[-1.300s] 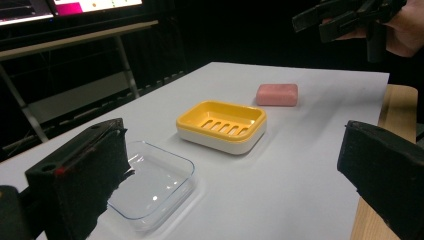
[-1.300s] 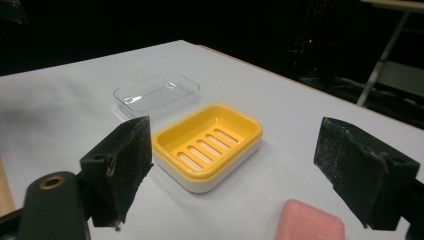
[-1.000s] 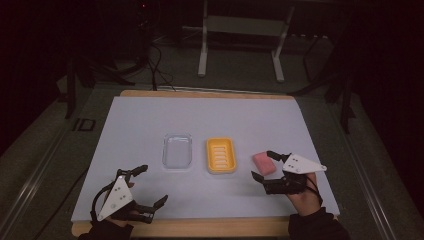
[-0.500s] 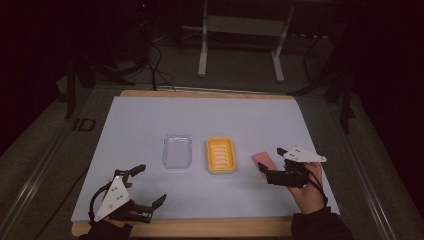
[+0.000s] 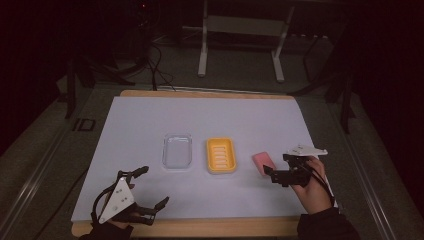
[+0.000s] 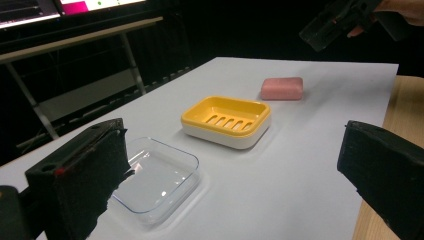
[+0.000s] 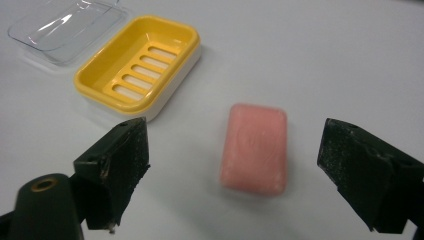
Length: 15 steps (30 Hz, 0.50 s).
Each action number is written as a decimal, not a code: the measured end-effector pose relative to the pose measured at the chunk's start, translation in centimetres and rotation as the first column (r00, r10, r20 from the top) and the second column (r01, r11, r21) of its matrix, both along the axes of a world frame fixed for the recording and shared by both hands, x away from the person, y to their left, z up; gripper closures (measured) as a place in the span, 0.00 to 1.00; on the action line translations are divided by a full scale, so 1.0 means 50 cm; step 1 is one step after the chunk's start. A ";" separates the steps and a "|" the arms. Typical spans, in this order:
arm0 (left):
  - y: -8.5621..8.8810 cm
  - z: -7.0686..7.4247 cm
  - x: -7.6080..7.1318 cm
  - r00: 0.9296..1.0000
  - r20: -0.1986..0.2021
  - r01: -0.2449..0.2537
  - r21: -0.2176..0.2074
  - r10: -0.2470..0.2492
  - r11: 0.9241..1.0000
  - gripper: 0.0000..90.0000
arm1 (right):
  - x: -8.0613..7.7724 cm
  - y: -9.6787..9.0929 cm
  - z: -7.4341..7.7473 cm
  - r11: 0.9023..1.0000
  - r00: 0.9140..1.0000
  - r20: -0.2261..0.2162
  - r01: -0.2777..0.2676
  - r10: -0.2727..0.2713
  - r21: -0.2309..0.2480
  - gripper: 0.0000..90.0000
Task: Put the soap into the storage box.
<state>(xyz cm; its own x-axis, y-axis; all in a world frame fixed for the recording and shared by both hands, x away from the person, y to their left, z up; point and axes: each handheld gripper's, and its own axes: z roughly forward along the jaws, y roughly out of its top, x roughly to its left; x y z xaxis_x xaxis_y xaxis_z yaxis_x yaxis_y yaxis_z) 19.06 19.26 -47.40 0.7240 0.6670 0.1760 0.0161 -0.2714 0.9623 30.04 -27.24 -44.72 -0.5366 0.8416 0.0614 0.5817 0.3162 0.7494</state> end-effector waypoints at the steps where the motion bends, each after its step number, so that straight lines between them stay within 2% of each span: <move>1: 0.000 0.000 0.000 1.000 0.001 0.000 -0.001 0.000 1.000 0.01 | 0.001 -0.003 -0.002 1.000 1.000 -0.027 0.016 -0.016 0.006 0.16; 3: 0.000 0.000 0.000 1.000 -0.001 -0.002 0.003 0.002 1.000 0.01 | 0.003 -0.008 -0.004 0.999 0.997 -0.070 0.042 -0.041 0.008 0.16; 5: -0.002 -0.001 0.000 1.000 -0.002 -0.003 0.007 0.003 1.000 0.01 | 0.005 -0.012 -0.008 0.998 0.993 -0.099 0.062 -0.063 -0.017 0.16; 8: -0.003 -0.001 0.000 1.000 -0.002 -0.001 0.008 0.001 1.000 0.01 | 0.007 -0.016 -0.011 0.997 0.989 -0.123 0.072 -0.077 -0.038 0.17; 10: -0.003 -0.001 0.000 1.000 -0.003 -0.001 0.011 0.001 1.000 0.01 | 0.008 -0.020 -0.013 0.997 0.984 -0.161 0.074 -0.079 -0.036 0.17; 11: -0.003 -0.001 0.000 1.000 -0.003 0.000 0.009 0.000 1.000 0.01 | 0.009 -0.022 -0.016 0.996 0.975 -0.205 0.072 -0.082 -0.054 0.17; 12: -0.003 -0.001 0.000 1.000 -0.003 -0.001 0.011 0.001 1.000 0.01 | 0.009 -0.022 -0.016 0.996 0.975 -0.205 0.072 -0.082 -0.054 0.17; 13: -0.004 -0.001 0.000 1.000 -0.003 -0.002 0.014 0.002 1.000 0.01 | 0.010 -0.023 -0.018 0.996 0.971 -0.224 0.067 -0.079 -0.064 0.17; 15: -0.004 -0.001 0.000 1.000 -0.003 -0.001 0.015 0.001 1.000 0.01 | 0.015 -0.025 -0.025 0.993 0.954 -0.289 0.054 -0.083 -0.108 0.16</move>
